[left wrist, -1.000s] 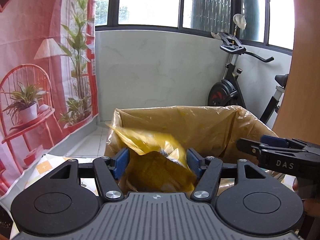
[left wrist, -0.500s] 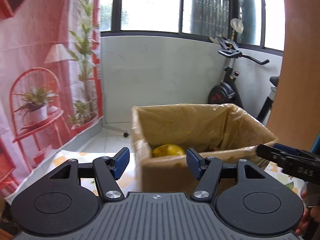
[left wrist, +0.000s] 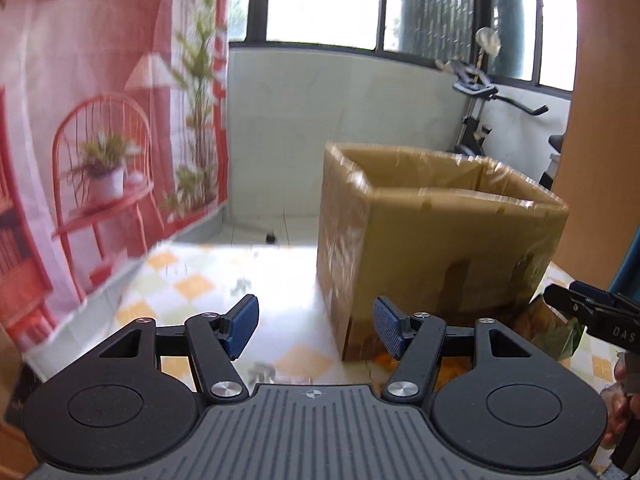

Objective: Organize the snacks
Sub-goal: 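Move both open tools back down to the snack pile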

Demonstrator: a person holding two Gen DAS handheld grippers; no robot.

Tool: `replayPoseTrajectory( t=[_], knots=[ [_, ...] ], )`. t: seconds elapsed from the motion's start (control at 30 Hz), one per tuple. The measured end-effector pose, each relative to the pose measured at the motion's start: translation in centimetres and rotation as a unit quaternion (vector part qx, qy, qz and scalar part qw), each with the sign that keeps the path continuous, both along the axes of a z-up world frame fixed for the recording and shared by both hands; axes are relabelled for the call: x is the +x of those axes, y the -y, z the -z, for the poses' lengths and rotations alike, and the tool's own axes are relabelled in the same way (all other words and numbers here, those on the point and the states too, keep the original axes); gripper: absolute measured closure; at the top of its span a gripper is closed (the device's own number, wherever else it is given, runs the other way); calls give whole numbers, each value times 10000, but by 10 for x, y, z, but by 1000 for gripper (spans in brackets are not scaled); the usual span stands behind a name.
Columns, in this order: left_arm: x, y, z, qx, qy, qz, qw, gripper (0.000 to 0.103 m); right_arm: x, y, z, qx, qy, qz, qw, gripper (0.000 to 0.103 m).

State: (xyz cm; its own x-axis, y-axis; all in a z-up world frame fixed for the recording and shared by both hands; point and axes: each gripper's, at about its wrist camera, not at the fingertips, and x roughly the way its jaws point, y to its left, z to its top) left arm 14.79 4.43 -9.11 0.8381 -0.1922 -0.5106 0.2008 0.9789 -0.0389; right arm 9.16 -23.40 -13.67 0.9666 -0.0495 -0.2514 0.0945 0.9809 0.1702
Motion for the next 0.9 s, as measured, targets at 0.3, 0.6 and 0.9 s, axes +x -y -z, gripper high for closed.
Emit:
replayPoseTrajectory(
  t=[0.3,0.6,0.9],
  knots=[
    [7,-9,56,-193,-580,-170,9980,37,-19,5,31,-66,-340,10,9994,25],
    [18,-27,87,-199,-991,-529,9935,37,-43,20,61,-222,-863,319,9955,26],
    [17,-23,97,-61,-1185,-502,9917,37,-43,33,85,17,-1471,678,9868,29]
  ],
)
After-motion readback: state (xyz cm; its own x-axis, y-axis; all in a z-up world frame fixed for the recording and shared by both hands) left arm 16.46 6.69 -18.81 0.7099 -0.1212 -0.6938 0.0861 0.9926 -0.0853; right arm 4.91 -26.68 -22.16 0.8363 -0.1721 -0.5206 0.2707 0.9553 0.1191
